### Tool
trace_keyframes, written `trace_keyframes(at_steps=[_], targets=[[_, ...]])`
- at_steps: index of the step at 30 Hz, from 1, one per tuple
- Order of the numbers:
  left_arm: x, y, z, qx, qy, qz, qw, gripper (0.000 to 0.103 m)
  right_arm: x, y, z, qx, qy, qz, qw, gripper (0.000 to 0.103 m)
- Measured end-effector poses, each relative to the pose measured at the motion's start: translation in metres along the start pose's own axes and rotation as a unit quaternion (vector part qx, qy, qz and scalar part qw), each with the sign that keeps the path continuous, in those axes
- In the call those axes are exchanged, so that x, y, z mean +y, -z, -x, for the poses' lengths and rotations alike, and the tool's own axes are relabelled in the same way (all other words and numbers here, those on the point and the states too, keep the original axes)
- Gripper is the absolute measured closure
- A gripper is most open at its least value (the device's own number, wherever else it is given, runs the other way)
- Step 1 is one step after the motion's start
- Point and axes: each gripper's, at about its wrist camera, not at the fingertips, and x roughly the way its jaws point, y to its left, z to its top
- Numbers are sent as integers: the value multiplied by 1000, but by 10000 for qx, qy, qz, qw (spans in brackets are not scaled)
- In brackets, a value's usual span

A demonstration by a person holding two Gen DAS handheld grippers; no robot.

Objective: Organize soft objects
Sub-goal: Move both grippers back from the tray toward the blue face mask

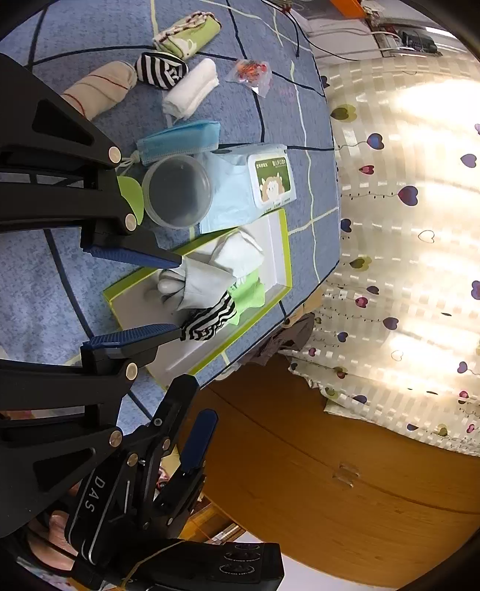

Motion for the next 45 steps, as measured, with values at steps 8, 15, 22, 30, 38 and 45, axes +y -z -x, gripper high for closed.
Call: trace_keyframes(at_steps=[8, 15, 22, 30, 38, 45], targets=[[14, 4, 9, -62, -66, 145, 9999, 71, 10, 0, 1, 7, -67, 72, 10000, 47], [27, 7, 18, -148, -131, 238, 9995, 71, 21, -2, 0, -12, -174, 169, 9997, 47], [51, 13, 21, -113, -305, 453, 9984, 71, 31, -5, -6, 28, -283, 246, 9993, 47], [81, 14, 27, -207, -508, 720, 9959, 71, 41, -7, -12, 57, -369, 312, 9988, 47], [113, 14, 18, -133, -702, 980, 9926, 71, 50, -10, -23, 133, -479, 400, 9980, 47], [133, 10, -7, 69, -685, 1065, 9919, 71, 53, -13, -36, 224, -508, 430, 9975, 47]])
